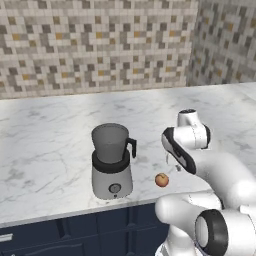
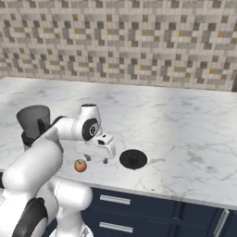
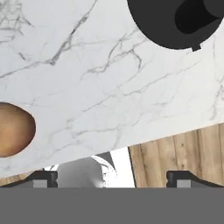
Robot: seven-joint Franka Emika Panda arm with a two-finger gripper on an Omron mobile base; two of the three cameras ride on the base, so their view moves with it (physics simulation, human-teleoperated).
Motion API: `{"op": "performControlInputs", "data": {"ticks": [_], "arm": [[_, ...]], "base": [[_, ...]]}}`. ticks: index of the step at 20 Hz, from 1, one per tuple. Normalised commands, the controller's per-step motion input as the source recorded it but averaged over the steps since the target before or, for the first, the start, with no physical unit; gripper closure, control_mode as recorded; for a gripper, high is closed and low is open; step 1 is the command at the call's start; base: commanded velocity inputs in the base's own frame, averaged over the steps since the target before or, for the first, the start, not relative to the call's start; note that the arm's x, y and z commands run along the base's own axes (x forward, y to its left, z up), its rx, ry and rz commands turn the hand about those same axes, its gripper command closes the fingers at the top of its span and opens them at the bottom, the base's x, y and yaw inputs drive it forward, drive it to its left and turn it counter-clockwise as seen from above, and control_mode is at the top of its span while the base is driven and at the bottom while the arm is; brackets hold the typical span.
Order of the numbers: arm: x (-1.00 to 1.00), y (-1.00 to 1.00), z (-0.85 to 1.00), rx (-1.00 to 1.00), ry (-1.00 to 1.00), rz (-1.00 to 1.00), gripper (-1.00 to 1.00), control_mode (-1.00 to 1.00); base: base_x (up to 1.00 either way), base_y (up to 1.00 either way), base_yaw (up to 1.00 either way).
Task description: Open the blender lid, put the peach in the blender, close the lid, and start the blender.
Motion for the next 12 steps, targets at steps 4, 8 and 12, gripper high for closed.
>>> {"op": "performControlInputs", "data": {"ticks": [4, 8, 12], "arm": [[-0.38, 0.69, 0.0, 0.0, 0.06, 0.3, -1.0, -1.0], [-0.03, 0.59, 0.0, 0.02, 0.04, 0.31, -1.0, -1.0], [0.31, 0.12, -0.11, 0.04, 0.0, 0.25, -1.0, -1.0]], "base": [[0.0, 0.0, 0.0], [0.0, 0.0, 0.0], [0.0, 0.0, 0.0]]}}
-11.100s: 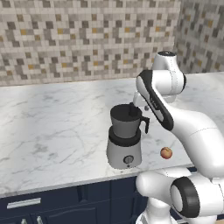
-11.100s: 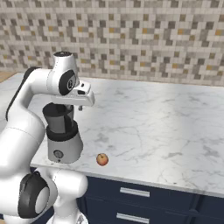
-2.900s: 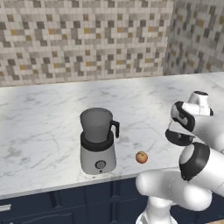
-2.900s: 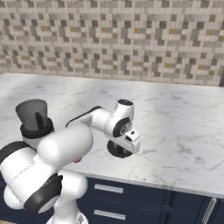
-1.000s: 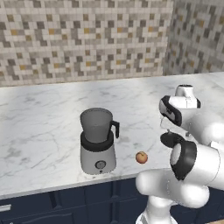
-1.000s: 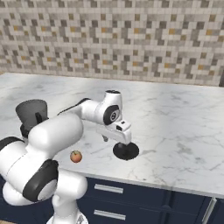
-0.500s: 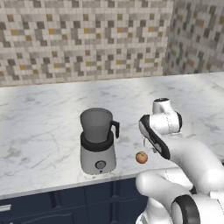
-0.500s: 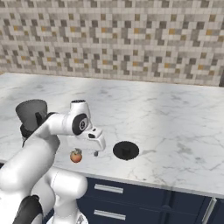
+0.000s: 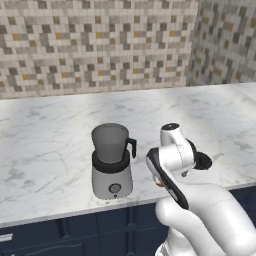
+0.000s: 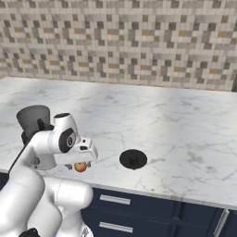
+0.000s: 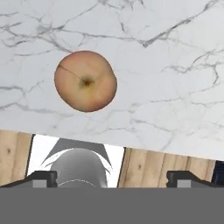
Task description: Open the blender lid, put the peach in the blender, close the lid, and start the blender.
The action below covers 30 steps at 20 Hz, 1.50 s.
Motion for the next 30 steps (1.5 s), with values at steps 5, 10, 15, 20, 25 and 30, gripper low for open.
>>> {"op": "performControlInputs", "data": {"ticks": [5, 10, 15, 20, 25, 30], "arm": [[0.61, 0.0, -0.18, 0.03, 0.0, 0.15, -1.0, -1.0], [0.55, 0.2, -0.15, 0.0, 0.0, 0.08, -1.0, -1.0], [0.13, 0.17, -0.08, 0.0, 0.03, 0.03, -1.0, -1.0], [-0.01, 0.0, -0.12, 0.0, 0.05, 0.01, -1.0, -1.0], [-0.16, -0.03, -0.12, 0.0, 0.01, 0.0, -1.0, -1.0], [-0.28, 0.0, -0.31, 0.0, 0.03, 0.0, -1.0, -1.0]], "base": [[0.0, 0.0, 0.0], [0.0, 0.0, 0.0], [0.0, 0.0, 0.0], [0.0, 0.0, 0.0], [0.0, 0.0, 0.0], [0.0, 0.0, 0.0]]}}
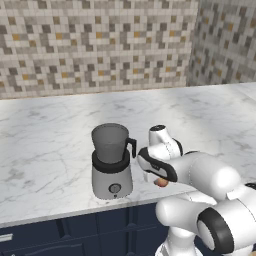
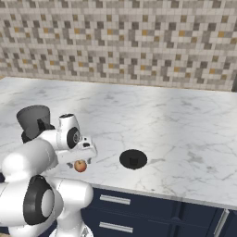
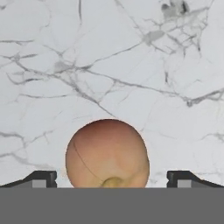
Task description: Open the blender lid, put the peach in the blender, close the lid, and start the blender.
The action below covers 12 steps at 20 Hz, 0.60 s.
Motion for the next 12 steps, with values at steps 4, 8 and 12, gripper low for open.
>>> {"op": "performControlInputs", "data": {"ticks": [4, 8, 12], "arm": [[-0.26, 0.0, -0.32, 0.0, 0.03, 0.0, -1.0, -1.0], [0.01, 0.0, -0.16, 0.0, 0.01, 0.0, -1.0, -1.0], [0.24, 0.0, -0.01, 0.0, 0.0, 0.0, -1.0, -1.0]], "base": [[0.0, 0.0, 0.0], [0.0, 0.0, 0.0], [0.0, 0.0, 0.0]]}}
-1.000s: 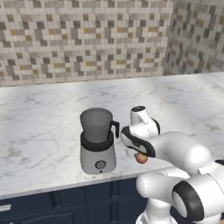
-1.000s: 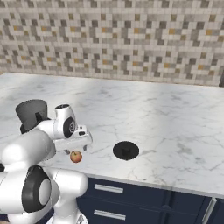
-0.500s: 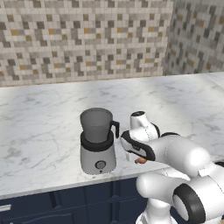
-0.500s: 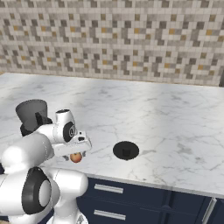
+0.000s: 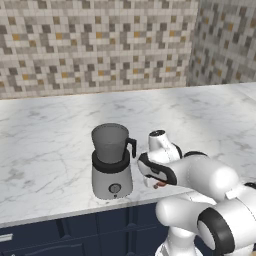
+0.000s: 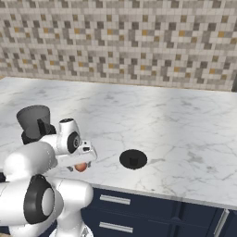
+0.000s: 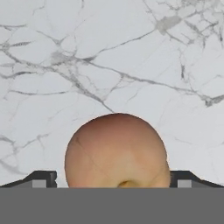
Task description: Open the blender lid, put the peach in the blender, close the lid, and start the blender.
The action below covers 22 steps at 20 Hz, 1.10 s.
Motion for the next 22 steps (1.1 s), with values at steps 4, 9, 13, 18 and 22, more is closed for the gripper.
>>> {"op": "performControlInputs", "data": {"ticks": [4, 9, 13, 18, 22], "arm": [[0.18, 0.03, 0.0, 0.0, 0.0, 0.0, -1.0, -1.0], [-0.19, 0.0, -0.08, 0.0, 0.0, 0.0, 1.0, -1.0], [-0.47, 0.0, 0.37, 0.0, -0.01, 0.0, 1.0, -1.0], [-0.3, 0.0, 1.0, 0.0, -0.14, 0.0, 1.0, -1.0], [-0.06, 0.06, 1.0, 0.0, -0.14, 0.0, 1.0, -1.0]], "base": [[0.0, 0.0, 0.0], [0.0, 0.0, 0.0], [0.0, 0.0, 0.0], [0.0, 0.0, 0.0], [0.0, 0.0, 0.0]]}}
